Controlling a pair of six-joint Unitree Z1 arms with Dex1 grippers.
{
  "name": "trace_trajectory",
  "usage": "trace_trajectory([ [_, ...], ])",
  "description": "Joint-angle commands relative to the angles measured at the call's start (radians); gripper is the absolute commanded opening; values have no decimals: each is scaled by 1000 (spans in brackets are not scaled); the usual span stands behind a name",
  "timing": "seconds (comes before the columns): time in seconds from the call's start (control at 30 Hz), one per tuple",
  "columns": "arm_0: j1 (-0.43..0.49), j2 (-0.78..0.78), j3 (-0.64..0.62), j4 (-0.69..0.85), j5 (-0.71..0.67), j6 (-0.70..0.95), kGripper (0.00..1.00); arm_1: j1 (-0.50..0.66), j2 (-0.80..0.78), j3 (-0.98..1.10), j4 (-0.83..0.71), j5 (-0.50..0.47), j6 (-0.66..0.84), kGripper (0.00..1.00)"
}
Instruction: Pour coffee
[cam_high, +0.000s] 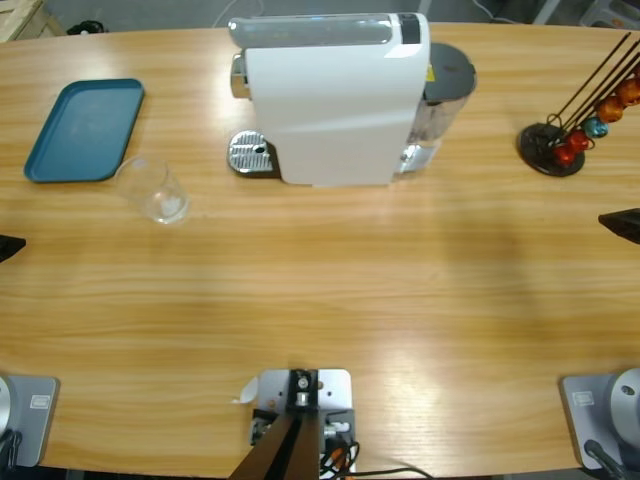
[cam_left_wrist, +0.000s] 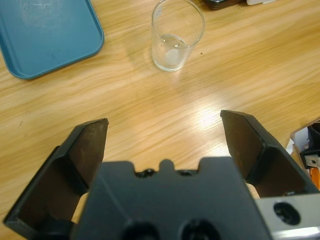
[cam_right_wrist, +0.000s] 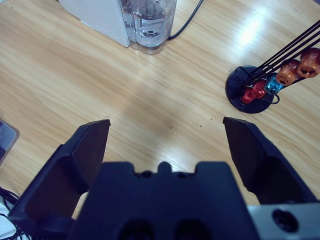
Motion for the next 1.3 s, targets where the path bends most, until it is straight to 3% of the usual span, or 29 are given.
trace_trajectory([
  [0.03, -8, 27, 16, 4, -11, -2, 996, 6, -2, 29, -5, 0, 2, 1000],
  [0.2, -12, 3, 10, 5, -14, -2, 996, 6, -4, 29, -5, -1, 2, 1000],
  [0.3, -13, 21, -56, 8, -65, -27, 996, 6, -3, 29, -5, 0, 2, 1000],
  [0.67, -7, 455, -510, -2, -312, -252, 1000, 6, 4, 27, -5, 0, 0, 1000],
  [0.83, 42, 640, -601, -87, -486, -326, 1000, 6, -1, 29, -5, 0, 0, 1000],
  [1.07, 59, 823, -752, -100, -550, -314, 986, 6, 8, 27, -4, 0, -1, 1000],
  [1.3, 82, 871, -771, -99, -565, -315, 987, 6, -1, 29, -5, 1, -1, 1000],
])
